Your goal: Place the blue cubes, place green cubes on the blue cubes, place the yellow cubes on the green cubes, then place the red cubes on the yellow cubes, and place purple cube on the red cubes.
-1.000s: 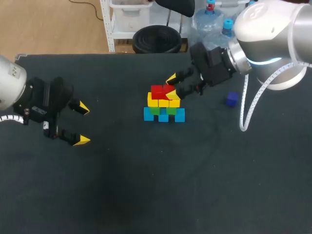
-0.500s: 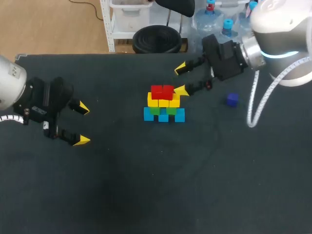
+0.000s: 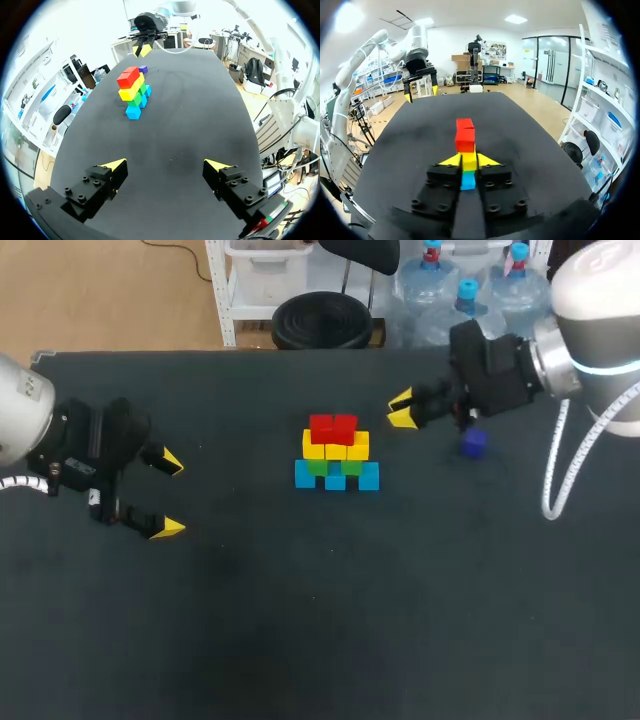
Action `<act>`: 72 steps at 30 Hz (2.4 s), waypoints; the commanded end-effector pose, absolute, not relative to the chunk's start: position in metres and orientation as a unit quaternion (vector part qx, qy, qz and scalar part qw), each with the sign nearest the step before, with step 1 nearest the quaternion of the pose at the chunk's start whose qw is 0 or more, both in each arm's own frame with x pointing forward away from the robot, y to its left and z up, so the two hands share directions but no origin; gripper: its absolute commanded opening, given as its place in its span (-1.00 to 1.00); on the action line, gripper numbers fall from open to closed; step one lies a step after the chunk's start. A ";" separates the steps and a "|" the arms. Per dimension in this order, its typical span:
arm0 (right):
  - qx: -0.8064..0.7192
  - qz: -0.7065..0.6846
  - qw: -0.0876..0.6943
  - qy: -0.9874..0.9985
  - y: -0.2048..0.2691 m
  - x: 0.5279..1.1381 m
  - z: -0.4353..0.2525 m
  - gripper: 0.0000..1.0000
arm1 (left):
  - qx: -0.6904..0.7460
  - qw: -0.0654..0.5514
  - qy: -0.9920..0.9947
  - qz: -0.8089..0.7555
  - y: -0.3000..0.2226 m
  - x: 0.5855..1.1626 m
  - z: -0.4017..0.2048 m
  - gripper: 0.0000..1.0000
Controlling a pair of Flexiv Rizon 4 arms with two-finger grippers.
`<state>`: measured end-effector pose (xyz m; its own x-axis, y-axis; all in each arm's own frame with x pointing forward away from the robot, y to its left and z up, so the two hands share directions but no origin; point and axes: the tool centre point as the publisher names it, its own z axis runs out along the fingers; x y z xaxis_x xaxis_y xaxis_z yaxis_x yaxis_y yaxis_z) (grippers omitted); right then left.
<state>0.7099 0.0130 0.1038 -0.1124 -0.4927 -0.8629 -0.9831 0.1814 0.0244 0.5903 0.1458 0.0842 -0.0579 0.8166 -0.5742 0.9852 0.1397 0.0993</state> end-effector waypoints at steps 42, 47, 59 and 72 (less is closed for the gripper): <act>-0.587 0.356 0.359 0.632 0.059 0.719 0.087 -1.00 | 0.636 0.261 0.707 -0.164 0.147 0.591 0.083 1.00; -0.587 0.356 0.360 0.632 0.059 0.720 0.086 -1.00 | 0.636 0.261 0.707 -0.164 0.147 0.591 0.083 1.00; -0.587 0.357 0.361 0.631 0.060 0.722 0.086 -1.00 | 0.636 0.261 0.707 -0.164 0.147 0.591 0.083 1.00; -0.588 0.361 0.363 0.626 0.063 0.724 0.087 -1.00 | 0.636 0.261 0.707 -0.164 0.147 0.591 0.083 1.00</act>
